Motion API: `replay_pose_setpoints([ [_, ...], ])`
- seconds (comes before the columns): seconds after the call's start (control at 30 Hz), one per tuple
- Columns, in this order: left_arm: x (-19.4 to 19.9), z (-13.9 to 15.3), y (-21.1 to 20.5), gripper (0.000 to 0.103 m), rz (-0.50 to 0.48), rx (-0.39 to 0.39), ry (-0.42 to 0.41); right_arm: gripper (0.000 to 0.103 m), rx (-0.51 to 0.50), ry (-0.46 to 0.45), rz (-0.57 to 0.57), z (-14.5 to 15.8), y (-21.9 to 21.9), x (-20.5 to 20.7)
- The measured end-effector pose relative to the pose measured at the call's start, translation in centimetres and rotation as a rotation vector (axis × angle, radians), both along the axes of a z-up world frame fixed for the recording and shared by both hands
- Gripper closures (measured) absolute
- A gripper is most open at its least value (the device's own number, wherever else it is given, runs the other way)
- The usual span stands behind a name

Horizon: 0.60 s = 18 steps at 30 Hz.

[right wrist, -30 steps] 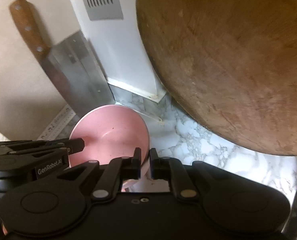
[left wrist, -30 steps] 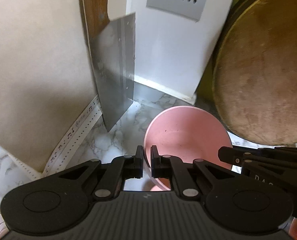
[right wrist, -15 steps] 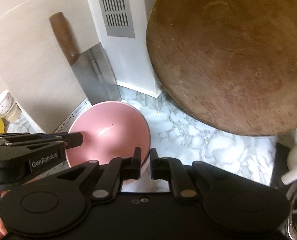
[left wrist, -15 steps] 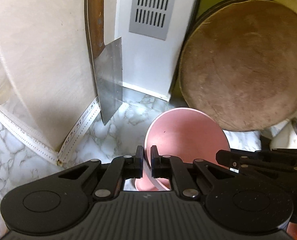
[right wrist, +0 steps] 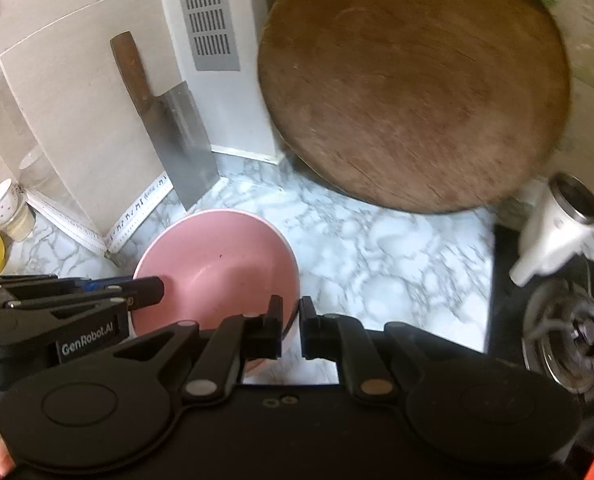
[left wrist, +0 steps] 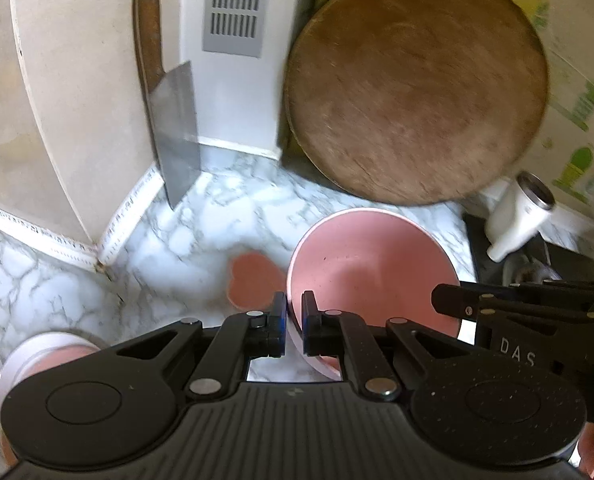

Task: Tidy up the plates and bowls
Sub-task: 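Lift the pink bowl with both grippers away from the cleaver, then carry the pink bowl with both grippers toward the plate stack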

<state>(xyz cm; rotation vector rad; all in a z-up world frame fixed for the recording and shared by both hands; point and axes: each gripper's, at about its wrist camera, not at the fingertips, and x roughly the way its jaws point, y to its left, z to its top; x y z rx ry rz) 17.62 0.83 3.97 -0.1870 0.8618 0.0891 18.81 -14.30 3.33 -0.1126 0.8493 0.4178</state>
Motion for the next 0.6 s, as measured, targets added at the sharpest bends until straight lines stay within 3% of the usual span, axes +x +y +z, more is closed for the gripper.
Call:
replay_pose_setpoints([
  [0.6, -4.7, -3.0, -4.8, 0.097, -0.103, -0.027, 0.057, 0.094, 0.010, 0.073, -0.098, -3.2, -5.6, -5.5],
])
